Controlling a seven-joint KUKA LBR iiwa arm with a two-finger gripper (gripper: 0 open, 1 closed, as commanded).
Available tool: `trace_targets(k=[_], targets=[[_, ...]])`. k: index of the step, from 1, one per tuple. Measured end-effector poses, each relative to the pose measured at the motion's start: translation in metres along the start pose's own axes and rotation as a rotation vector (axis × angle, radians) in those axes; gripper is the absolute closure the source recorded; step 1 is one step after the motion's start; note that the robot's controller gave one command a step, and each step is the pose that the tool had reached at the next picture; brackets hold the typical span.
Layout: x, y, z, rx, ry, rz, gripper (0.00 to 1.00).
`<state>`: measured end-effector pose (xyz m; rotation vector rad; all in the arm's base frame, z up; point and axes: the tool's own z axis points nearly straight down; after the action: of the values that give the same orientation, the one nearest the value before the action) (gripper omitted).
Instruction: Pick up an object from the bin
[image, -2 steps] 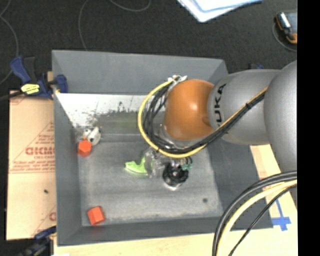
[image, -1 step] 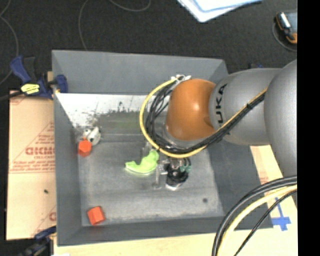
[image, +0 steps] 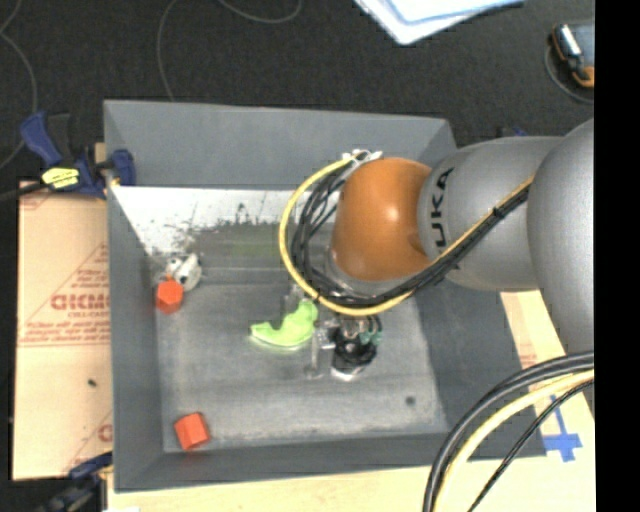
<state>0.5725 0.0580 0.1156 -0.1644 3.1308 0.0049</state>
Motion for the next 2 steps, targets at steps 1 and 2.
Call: trace_targets(k=[1, 2], targets=[[-0.007, -0.015, 0.041, 0.001, -0.004, -0.205, 0.00], [0.015, -0.018, 0.041, 0.000, 0.001, 0.491, 1.00]])
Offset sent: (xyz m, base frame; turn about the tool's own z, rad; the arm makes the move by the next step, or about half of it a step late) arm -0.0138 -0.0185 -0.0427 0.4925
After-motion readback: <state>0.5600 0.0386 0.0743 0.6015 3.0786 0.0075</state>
